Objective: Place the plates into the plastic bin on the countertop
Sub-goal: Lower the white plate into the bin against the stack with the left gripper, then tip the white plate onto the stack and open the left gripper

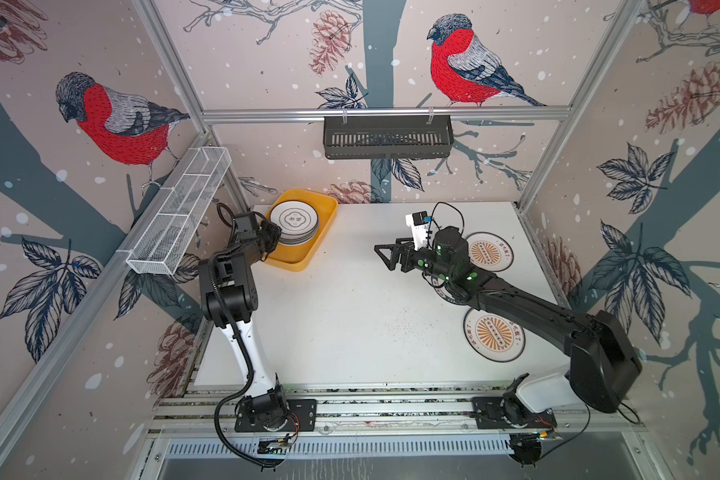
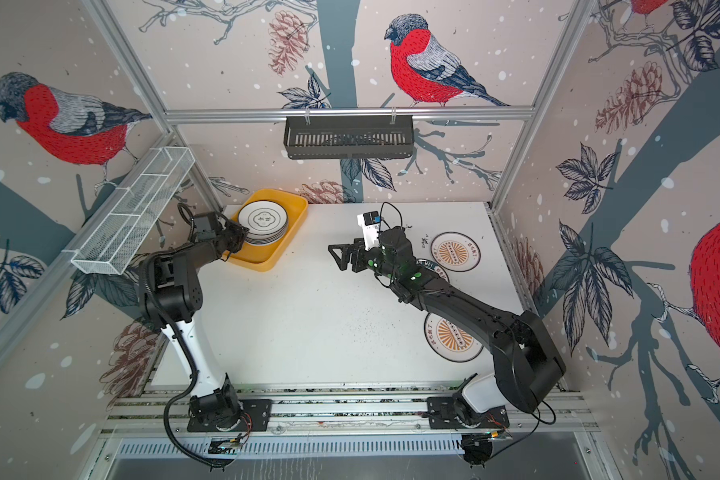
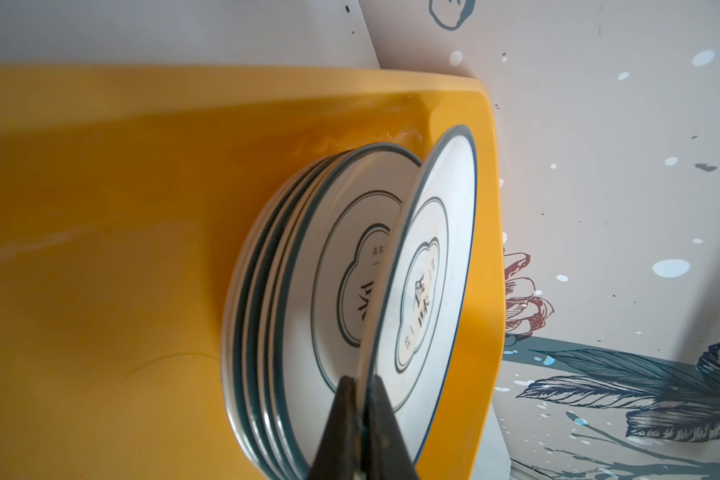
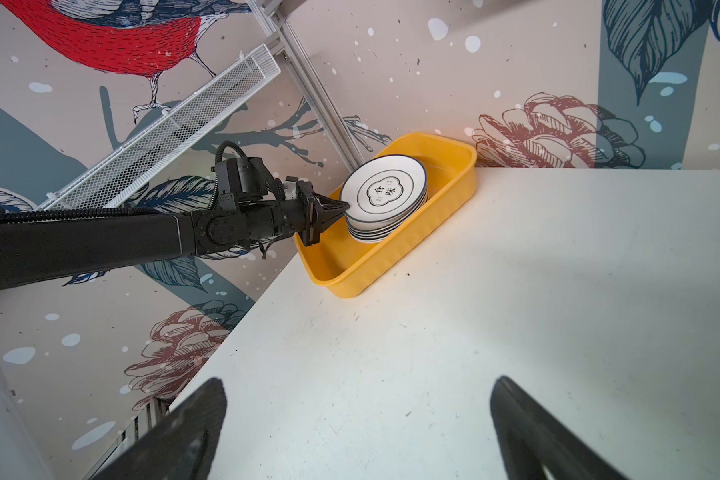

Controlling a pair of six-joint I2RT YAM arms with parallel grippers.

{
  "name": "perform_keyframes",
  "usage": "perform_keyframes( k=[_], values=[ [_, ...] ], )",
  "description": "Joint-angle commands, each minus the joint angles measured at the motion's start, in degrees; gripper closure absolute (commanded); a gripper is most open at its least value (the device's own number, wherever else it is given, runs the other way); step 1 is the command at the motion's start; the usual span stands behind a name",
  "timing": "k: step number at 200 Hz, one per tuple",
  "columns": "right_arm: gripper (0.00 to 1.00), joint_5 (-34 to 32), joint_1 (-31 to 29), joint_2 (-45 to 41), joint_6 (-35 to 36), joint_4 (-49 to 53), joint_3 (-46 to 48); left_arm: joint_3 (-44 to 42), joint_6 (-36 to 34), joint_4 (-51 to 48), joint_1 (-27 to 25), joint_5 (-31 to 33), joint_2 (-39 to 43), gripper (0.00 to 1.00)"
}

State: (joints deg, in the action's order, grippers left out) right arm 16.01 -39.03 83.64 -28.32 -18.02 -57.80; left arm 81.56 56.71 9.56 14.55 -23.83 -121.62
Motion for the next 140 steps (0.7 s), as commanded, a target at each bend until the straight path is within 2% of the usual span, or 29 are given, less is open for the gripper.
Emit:
perform_keyframes(
  k=[1, 16, 105, 140],
  values=[
    [0.00, -1.4, 0.0, 0.3, 1.6, 0.7, -1.1, 2.1, -3.0, -1.8, -0.5, -0.3, -1.0, 1.00],
    [0.00, -2.1, 0.0, 0.3, 1.8, 0.9, -1.2, 3.5, -4.2, -3.5, -0.8, -0.4, -1.8, 1.00],
    [0.00, -7.0, 0.9, -3.3, 3.1, 0.9, 1.5, 5.5, -8.2, -9.4, -1.2, 2.0, -0.3, 0.71],
    [0.00, -7.6, 1.3, -4.2, 3.1, 1.1, 2.2, 6.6, -12.1, -13.3, -1.6, 5.1, 1.8, 0.67]
  ],
)
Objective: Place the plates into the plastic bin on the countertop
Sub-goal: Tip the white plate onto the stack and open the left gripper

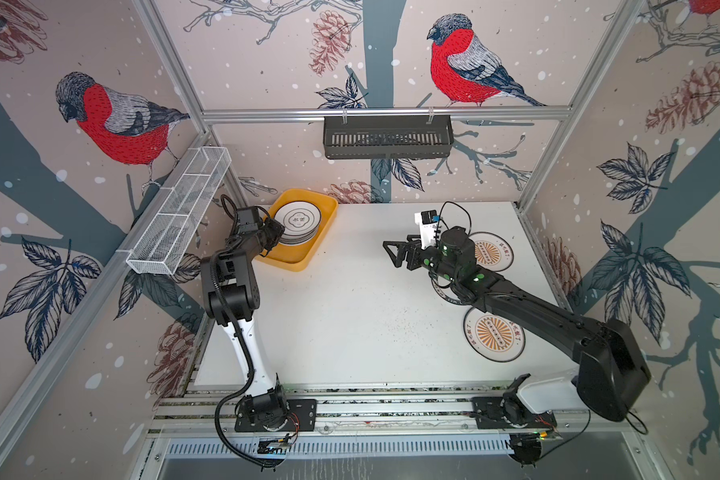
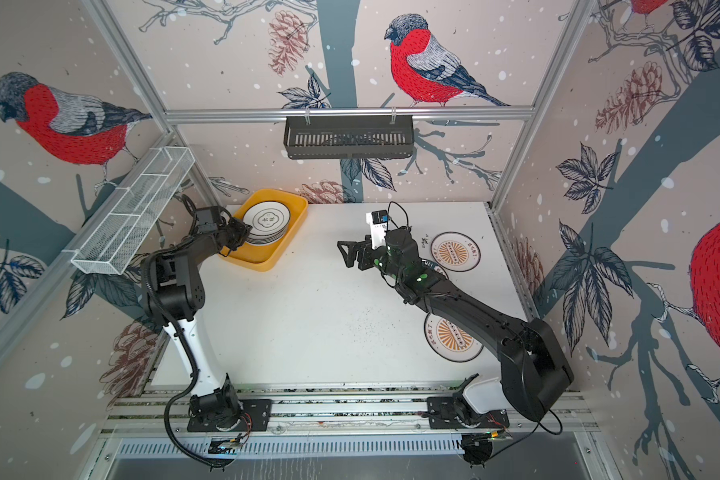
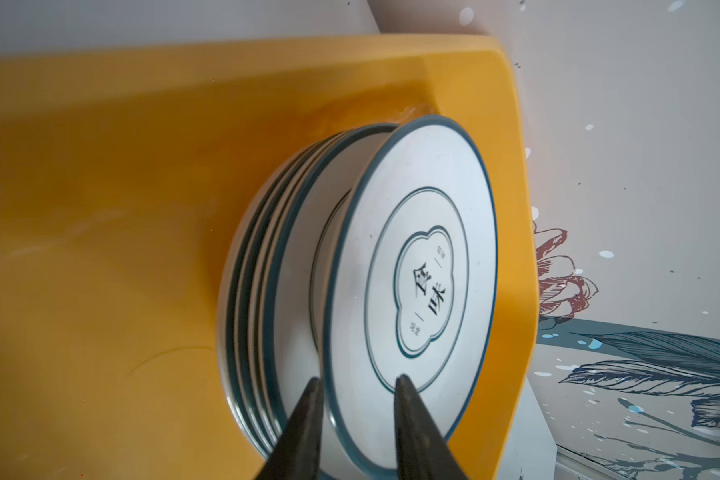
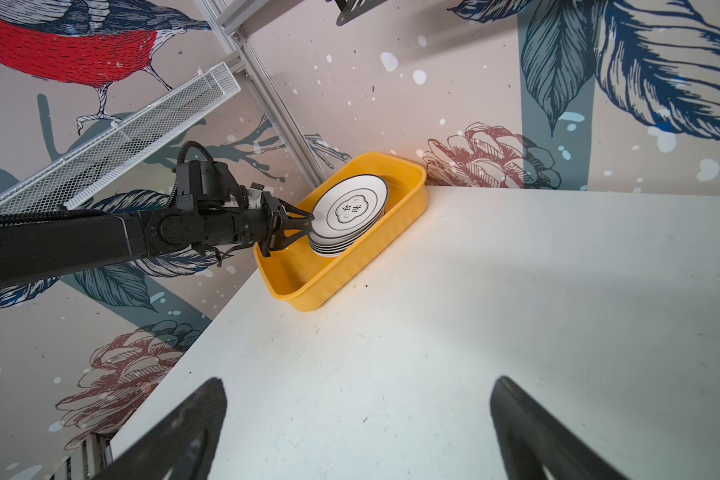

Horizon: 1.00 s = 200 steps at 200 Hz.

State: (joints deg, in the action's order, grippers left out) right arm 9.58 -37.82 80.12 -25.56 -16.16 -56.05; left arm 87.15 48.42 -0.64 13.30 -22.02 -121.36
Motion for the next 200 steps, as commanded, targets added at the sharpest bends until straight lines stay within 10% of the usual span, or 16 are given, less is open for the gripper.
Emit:
perform_keyframes(
  k=[1, 200],
  values=[
    [0.00, -1.1, 0.1, -0.7, 0.3, -0.7, 0.5, 1.1, -4.0, -3.2, -0.5, 3.5, 1.5, 0.67],
    [0.00, -11.2, 3.7, -12.2, -3.2, 3.3, 7.7, -26.0, -12.5, 13.8, -16.3, 4.5, 35.9, 0.04]
  ],
)
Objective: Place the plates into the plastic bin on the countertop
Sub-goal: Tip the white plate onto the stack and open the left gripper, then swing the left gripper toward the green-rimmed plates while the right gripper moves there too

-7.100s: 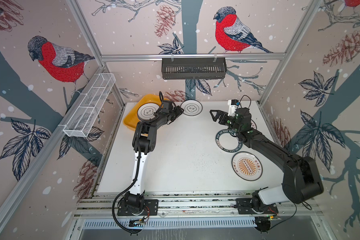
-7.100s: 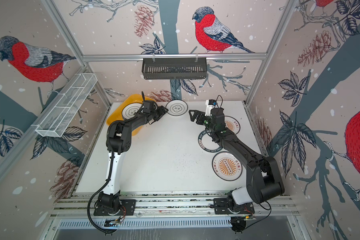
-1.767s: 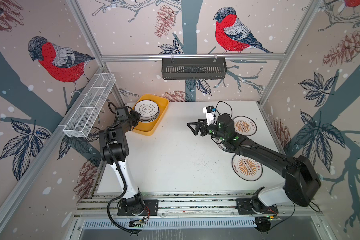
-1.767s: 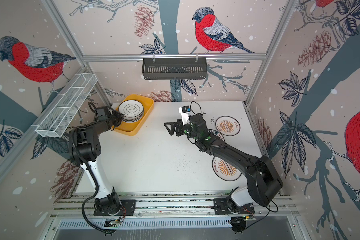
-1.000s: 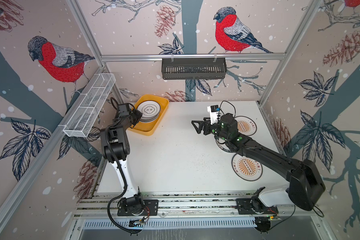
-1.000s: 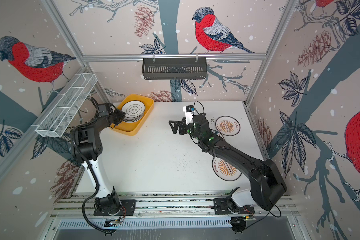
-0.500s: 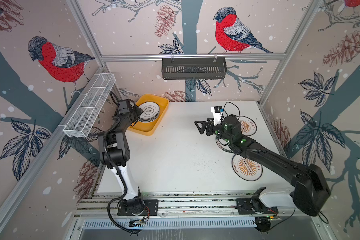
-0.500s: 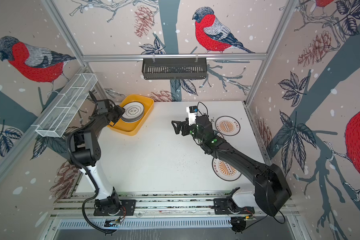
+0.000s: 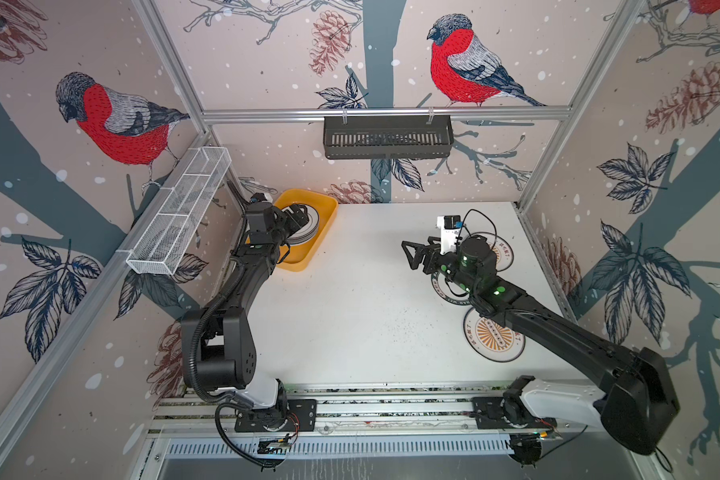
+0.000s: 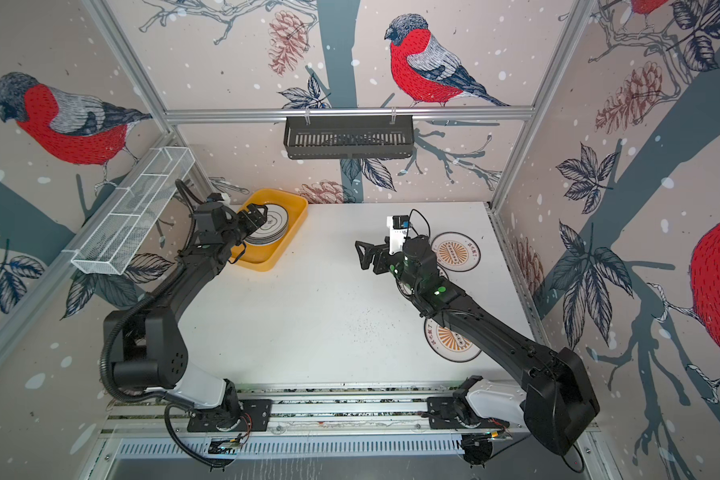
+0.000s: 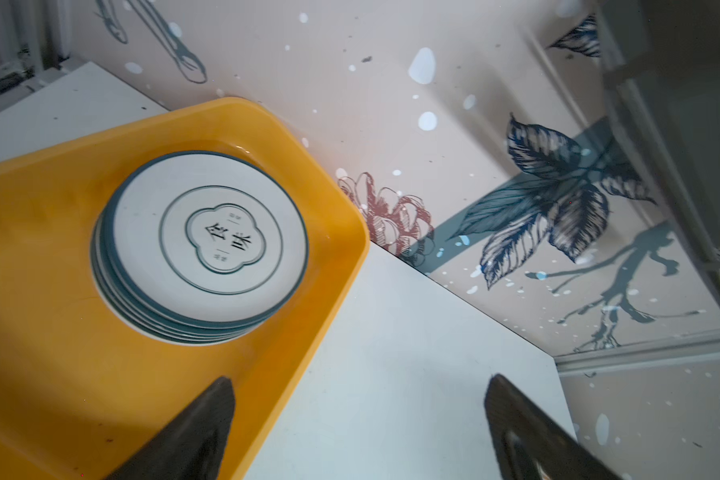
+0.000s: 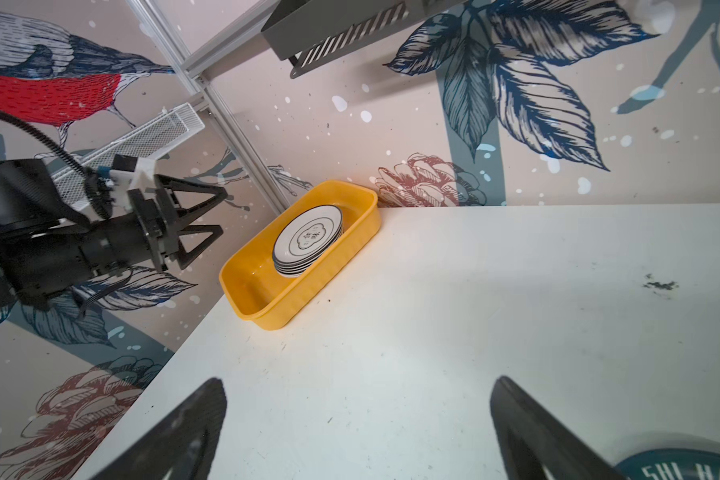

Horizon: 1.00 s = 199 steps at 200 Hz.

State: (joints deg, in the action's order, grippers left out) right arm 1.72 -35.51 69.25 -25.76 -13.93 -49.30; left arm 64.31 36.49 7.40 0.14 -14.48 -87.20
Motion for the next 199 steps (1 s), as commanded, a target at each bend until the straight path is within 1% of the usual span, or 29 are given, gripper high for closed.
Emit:
perform_keyframes(
  k=[1, 19, 35, 52, 86, 112, 127, 140, 161, 199],
  values=[
    [0.00, -3.4, 1.5, -1.4, -3.2, 1.1, 0.9, -3.3, -0.4, 6.0, -3.4, -3.2, 1.8, 0.04],
    [0.00, -1.8, 4.6, -2.6, -6.8, 1.4, 2.6, -6.8, 1.4, 10.7, -8.6, -5.5, 1.3, 0.04],
    [0.00, -0.4, 7.4, -3.6, -9.6, 2.5, 3.9, -9.7, 2.5, 14.0, -13.3, -5.3, 0.2, 0.04],
    [0.00, -0.7, 10.1, -4.5, -10.9, 5.2, 4.6, -11.1, 4.4, 17.7, -17.1, -4.9, -1.3, 0.04],
    [0.00, -3.2, 14.7, -4.8, -13.4, 12.7, 5.2, -9.7, 6.2, 22.5, -24.6, -7.6, -7.1, 0.04],
    [0.00, -2.0, 19.5, -5.5, -15.3, 14.2, 7.7, -7.6, 8.2, 26.5, -29.8, -10.0, -14.4, 0.04],
    [0.00, -1.1, 22.2, -6.5, -16.1, 13.9, 9.5, -7.4, 9.9, 29.2, -31.9, -11.4, -18.6, 0.04],
    [0.00, 0.0, 24.7, -7.2, -16.5, 13.8, 10.8, -4.4, 10.9, 30.0, -33.3, -13.0, -21.9, 0.04],
    [0.00, 2.0, 28.8, -8.0, -16.9, 13.6, 12.9, -3.2, 12.1, 32.1, -35.3, -12.9, -25.0, 0.04],
    [0.00, 6.4, 35.4, -7.8, -17.3, 12.7, 16.1, 3.2, 11.1, 28.7, -38.4, -14.6, -30.6, 0.04]
  ],
)
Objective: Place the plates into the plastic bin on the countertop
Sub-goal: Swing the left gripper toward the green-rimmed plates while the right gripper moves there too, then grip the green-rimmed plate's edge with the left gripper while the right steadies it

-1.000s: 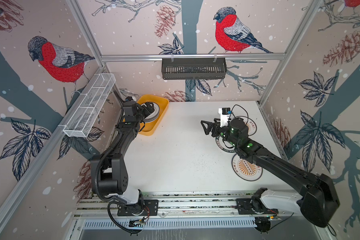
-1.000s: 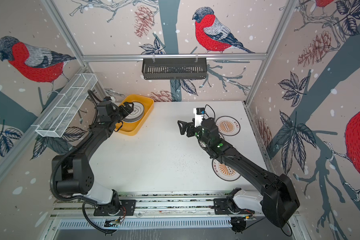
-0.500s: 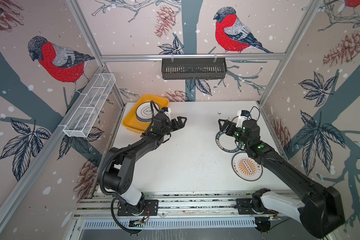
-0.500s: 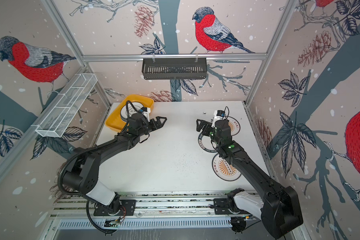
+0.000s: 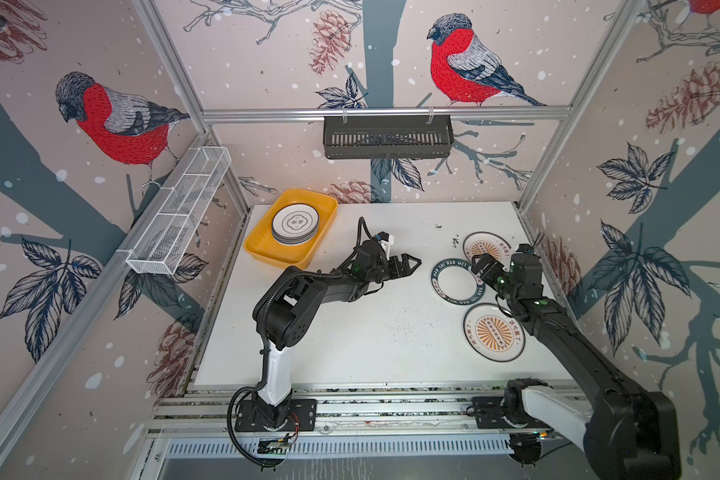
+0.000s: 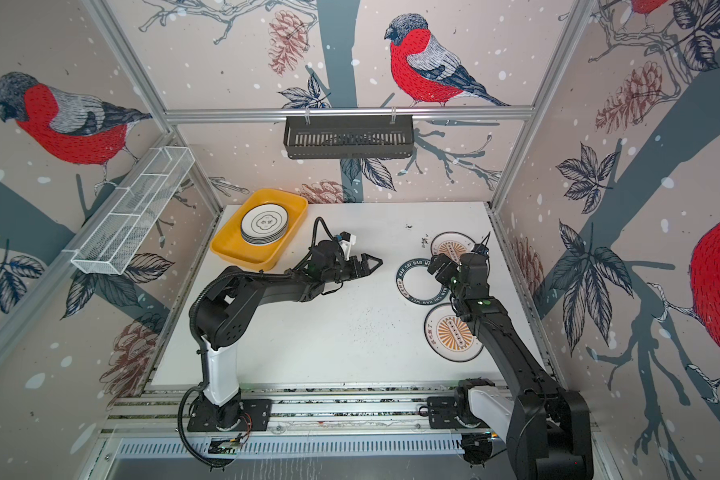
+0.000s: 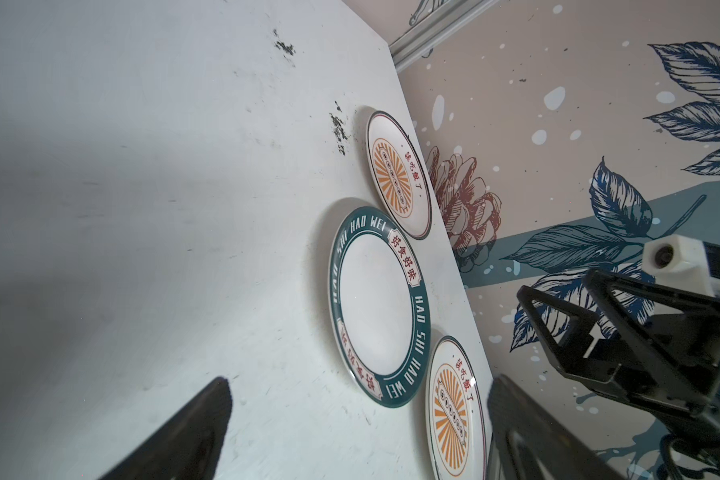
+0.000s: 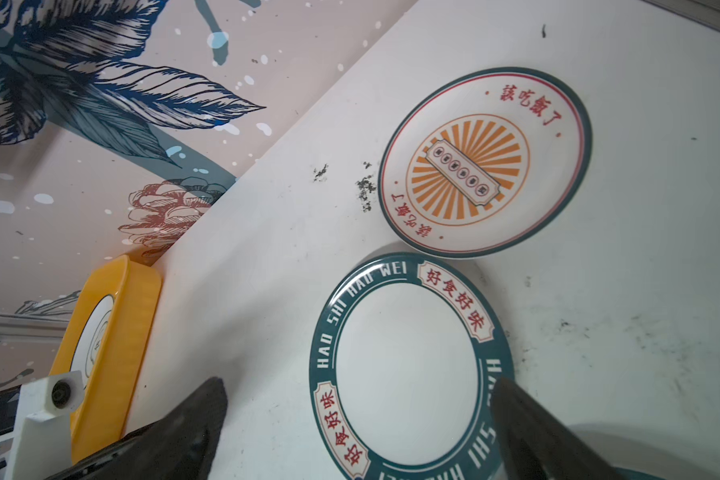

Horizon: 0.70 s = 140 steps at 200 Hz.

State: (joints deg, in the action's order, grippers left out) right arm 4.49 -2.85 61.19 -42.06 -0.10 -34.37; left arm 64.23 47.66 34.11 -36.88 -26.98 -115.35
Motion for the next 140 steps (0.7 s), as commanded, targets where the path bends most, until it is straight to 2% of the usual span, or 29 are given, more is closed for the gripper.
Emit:
perform_keyframes(
  k=[1, 40, 111, 140],
  values=[
    [0.00, 3.8, 2.8, 0.3, -1.0, -1.2, 1.3, 3.4, -0.1, 1.9, -1.5, -2.2, -2.6, 0.04],
    [0.00, 6.8, 6.5, 2.0, -1.0, -3.3, 3.3, 8.9, -0.7, -2.3, -3.1, -3.3, -7.9, 0.04],
    [0.00, 12.9, 8.2, 9.6, 1.0, -7.9, 3.5, 17.6, -3.6, -12.5, -4.8, -6.9, -15.3, 0.04],
    [0.00, 13.4, 8.2, 12.5, 1.4, -9.1, 3.1, 19.8, -3.4, -15.7, -4.9, -7.1, -17.8, 0.09]
  ],
)
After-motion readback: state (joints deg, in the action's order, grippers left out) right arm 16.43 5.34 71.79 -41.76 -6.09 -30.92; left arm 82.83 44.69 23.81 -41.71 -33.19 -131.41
